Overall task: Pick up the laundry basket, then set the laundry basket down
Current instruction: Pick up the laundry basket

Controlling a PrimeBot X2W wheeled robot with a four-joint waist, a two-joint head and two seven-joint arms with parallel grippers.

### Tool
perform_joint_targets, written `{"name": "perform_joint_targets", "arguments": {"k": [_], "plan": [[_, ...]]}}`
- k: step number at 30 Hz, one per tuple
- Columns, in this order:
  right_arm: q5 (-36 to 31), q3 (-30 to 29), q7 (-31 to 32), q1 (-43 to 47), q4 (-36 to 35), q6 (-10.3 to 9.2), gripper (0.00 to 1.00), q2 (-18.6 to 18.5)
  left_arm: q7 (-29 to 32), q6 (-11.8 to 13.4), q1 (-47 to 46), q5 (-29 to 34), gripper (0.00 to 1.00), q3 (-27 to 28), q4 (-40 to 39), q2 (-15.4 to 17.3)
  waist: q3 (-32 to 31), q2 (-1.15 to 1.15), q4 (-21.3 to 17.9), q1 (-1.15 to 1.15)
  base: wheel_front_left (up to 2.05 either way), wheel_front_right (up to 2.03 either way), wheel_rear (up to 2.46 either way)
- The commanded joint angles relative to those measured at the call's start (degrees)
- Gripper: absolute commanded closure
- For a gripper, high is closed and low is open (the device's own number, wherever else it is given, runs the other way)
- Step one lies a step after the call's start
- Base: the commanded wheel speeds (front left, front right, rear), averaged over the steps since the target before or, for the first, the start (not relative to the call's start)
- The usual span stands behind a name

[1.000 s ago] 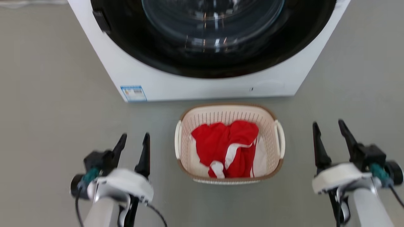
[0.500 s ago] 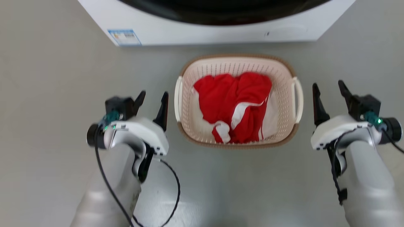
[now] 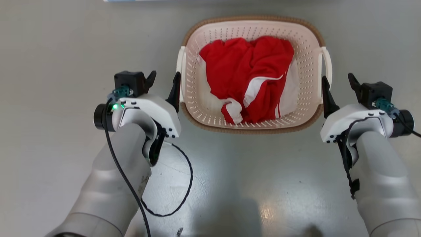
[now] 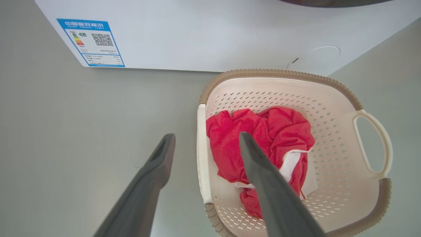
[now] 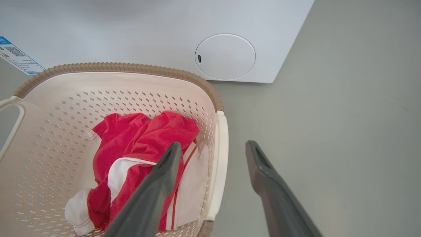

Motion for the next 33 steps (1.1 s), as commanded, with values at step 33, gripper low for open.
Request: {"name": "perform_joint_targets", "arguments": {"k": [33], "plan": [[-1.9, 0.3, -0.6, -5.9, 1.2, 0.35, 0.0, 0.4, -0.6, 1.7, -9.7, -4.4, 0.0, -6.7, 4.0, 1.2, 8.9, 0.0, -1.6, 0.0, 0.0, 0.0, 0.0]]}}
